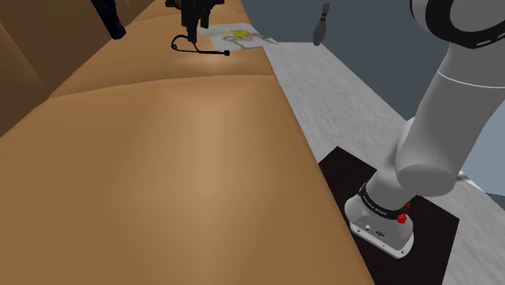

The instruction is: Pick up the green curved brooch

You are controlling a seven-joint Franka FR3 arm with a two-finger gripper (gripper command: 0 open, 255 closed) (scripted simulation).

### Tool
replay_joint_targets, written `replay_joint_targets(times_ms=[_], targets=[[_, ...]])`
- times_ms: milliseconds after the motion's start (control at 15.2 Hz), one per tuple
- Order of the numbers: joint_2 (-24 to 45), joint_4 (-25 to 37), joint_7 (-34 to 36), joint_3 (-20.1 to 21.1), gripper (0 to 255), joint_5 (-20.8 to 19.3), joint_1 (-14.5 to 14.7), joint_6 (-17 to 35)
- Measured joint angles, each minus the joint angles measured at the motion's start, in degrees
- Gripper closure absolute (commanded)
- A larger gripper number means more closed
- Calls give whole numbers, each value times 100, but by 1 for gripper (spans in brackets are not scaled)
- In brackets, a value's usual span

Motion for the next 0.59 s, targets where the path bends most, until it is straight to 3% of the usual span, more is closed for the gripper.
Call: replay_joint_targets(times_ms=[396, 462, 594], targets=[[-107, -578, 24, -1, 0, 13, -12, 476], [-107, -607, 24, -2, 255, 14, -13, 505], [-111, -635, 27, -2, 255, 14, -13, 530]])
